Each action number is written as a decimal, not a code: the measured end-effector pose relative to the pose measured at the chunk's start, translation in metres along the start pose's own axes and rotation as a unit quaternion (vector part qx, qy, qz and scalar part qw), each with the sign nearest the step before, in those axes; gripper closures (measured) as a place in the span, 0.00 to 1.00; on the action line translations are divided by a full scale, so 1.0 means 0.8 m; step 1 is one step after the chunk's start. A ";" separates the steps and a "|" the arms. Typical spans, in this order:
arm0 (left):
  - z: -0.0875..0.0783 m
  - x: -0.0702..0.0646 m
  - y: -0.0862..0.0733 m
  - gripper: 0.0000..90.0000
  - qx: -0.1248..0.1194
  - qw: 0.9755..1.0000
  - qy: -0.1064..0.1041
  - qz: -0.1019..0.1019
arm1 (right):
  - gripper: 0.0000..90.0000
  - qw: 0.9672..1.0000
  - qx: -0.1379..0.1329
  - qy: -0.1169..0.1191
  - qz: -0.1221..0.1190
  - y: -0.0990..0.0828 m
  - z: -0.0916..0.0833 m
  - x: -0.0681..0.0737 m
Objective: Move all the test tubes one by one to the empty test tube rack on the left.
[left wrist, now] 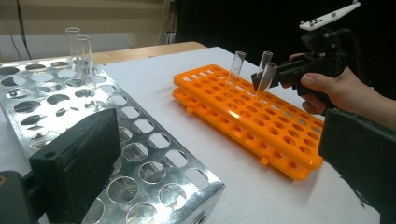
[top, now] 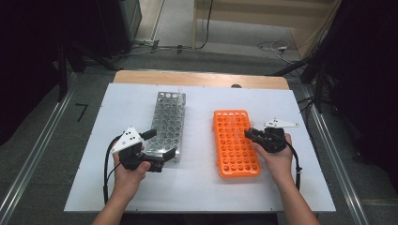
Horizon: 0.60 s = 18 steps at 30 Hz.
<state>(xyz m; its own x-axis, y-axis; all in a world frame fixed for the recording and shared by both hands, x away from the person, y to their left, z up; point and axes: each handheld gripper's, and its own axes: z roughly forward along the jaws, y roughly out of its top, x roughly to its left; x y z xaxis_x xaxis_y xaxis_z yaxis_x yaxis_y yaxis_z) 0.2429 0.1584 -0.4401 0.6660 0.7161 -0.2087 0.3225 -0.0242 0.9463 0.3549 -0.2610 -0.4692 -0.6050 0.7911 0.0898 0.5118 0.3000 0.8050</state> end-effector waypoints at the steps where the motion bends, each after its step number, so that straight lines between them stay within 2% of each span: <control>1: 0.000 0.000 0.000 0.00 0.000 1.000 0.000 0.000 | 0.80 1.000 -0.001 -0.004 -0.003 0.000 0.000 0.001; 6: 0.000 0.000 -0.001 0.00 0.001 1.000 0.000 -0.002 | 0.82 1.000 -0.004 -0.014 -0.014 -0.002 -0.001 0.004; 10: 0.001 0.000 -0.001 0.00 0.001 1.000 0.000 -0.001 | 0.82 1.000 -0.011 -0.007 0.001 -0.004 -0.003 0.000; 18: 0.000 0.002 -0.001 0.00 0.000 1.000 0.003 -0.001 | 0.82 0.999 -0.033 -0.007 0.003 0.002 -0.015 0.000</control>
<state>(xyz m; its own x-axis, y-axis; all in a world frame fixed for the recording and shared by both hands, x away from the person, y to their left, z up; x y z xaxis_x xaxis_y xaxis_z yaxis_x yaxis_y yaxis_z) 0.2435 0.1594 -0.4410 0.6617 0.7199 -0.2096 0.3241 -0.0225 0.9458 0.3484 -0.2666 -0.4609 -0.5932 0.8003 0.0873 0.4735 0.2592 0.8418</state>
